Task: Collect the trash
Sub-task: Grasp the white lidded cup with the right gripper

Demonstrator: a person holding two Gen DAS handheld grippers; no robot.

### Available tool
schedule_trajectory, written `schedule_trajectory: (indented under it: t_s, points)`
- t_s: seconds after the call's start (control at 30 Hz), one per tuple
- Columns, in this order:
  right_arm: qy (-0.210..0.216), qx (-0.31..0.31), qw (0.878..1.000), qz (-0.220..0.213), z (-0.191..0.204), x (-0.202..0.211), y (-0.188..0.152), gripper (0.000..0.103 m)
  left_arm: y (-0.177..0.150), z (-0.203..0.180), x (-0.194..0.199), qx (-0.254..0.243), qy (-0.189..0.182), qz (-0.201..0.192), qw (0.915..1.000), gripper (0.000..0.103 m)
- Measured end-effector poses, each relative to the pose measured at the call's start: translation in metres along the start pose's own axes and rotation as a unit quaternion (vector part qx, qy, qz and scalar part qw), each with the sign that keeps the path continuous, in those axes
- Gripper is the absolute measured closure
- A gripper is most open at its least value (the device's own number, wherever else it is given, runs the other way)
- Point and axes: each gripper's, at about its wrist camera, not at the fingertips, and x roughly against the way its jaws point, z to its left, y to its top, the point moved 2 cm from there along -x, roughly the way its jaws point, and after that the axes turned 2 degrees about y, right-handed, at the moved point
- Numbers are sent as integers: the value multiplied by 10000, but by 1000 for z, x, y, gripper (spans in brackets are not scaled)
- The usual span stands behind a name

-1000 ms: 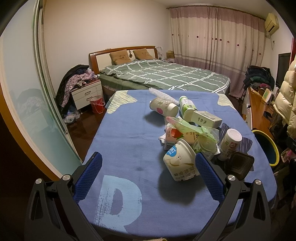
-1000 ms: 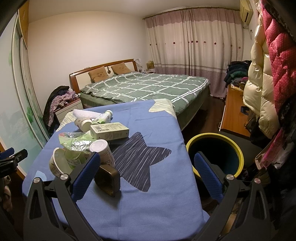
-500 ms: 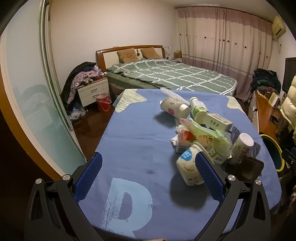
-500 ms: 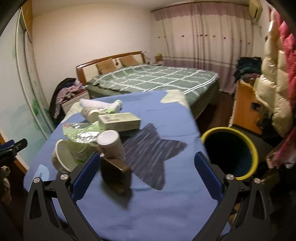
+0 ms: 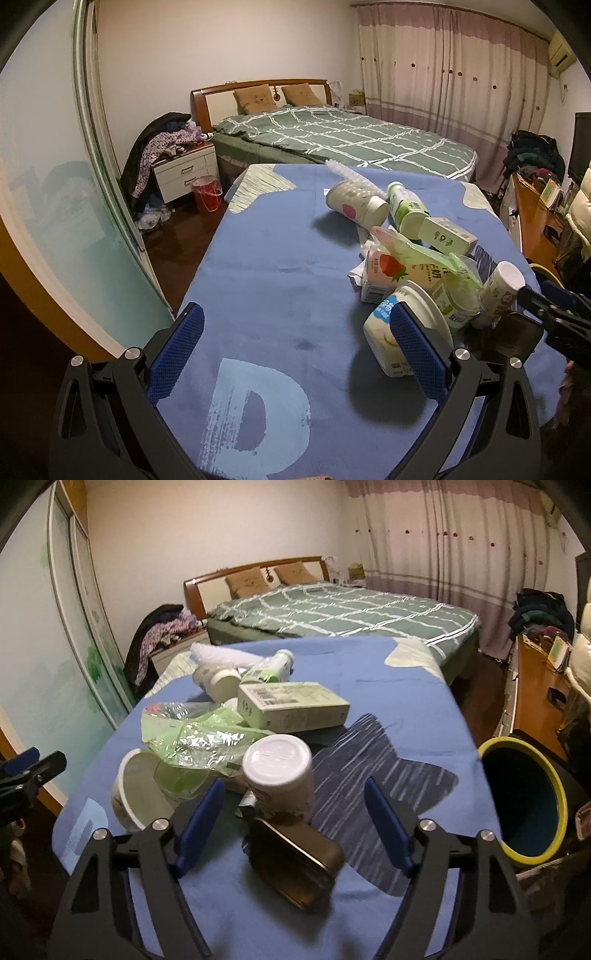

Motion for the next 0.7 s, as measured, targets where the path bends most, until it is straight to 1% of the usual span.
schedule_trajectory:
  t_s: [0.1,0.27,0.37,0.43,0.47,0.6,0.7]
  points:
    - [-24,17,10000,44,4,-11,2,32,0,-2,-3,-25,-18,18,10000,4]
    - [-70,-11,9999,118,0,-21,5,32,-1,-6,-8,-73,-69,51,9999,4]
    - [18,-71,9998,209,-3,-28,8,42,-1,-9,-10,-93,-96,69,9999,4]
    - [83,-88,9996,268,-4,-30,9,51,-1,-11,-10,-110,-116,67,9998,4]
    - [88,-92,9996,271,-4,-30,9,57,-1,-11,-10,-120,-121,62,9998,4]
    - [144,-105,9997,167,-6,-23,11,57,-1,-14,-11,-146,-157,66,9997,4]
    - [135,-169,9998,-9,-12,-10,16,58,-2,-17,-12,-163,-199,82,9996,4]
